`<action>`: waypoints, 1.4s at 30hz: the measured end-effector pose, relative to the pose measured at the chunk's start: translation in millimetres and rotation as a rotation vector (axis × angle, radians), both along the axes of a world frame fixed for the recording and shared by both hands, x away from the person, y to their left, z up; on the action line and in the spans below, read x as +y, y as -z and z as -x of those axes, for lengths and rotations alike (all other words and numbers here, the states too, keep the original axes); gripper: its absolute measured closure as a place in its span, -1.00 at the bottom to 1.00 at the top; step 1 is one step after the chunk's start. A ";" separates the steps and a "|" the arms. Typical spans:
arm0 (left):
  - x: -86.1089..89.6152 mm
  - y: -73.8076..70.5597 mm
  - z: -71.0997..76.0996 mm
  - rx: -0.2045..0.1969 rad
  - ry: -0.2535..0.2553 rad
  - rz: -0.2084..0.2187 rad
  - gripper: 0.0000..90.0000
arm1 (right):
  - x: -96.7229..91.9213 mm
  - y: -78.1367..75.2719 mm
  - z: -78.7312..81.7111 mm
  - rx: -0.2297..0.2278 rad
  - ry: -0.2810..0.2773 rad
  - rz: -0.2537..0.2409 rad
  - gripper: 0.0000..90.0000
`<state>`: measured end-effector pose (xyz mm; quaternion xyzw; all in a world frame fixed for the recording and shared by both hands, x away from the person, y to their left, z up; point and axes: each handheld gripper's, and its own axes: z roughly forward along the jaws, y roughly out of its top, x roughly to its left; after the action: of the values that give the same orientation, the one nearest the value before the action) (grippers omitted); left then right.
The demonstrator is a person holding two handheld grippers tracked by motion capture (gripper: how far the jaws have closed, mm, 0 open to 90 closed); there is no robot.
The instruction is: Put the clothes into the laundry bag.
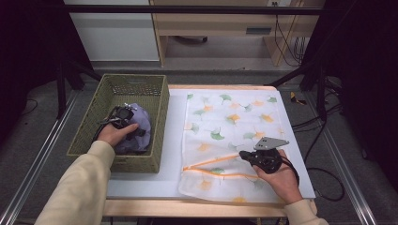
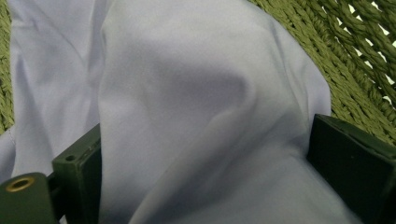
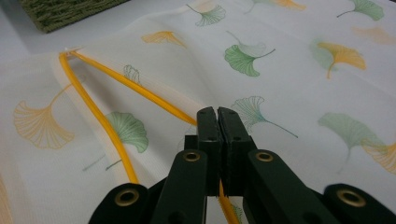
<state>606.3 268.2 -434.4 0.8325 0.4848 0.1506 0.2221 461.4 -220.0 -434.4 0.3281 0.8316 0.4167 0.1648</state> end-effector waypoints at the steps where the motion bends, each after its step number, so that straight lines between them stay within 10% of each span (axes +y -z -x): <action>1: 0.3 -0.6 0.0 0.005 0.004 0.002 -0.79 | 0.0 0.0 -0.1 -0.001 0.000 0.000 0.97; 15: 1.8 -1.5 1.2 0.005 0.021 -0.022 -0.16 | 0.6 -0.7 0.4 0.001 0.000 0.005 0.97; 34: 1.8 -1.1 1.1 0.010 0.025 -0.033 -0.01 | -0.4 -1.5 0.3 0.002 -0.006 -0.003 0.97; 42: 4.0 -5.9 2.3 0.019 -0.003 -0.032 0.47 | -1.3 -2.8 1.1 -0.005 -0.006 -0.005 0.97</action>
<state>604.0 272.2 -428.6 0.8366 0.4857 0.1509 0.2038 460.3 -221.4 -431.6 0.3252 0.8311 0.4200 0.1646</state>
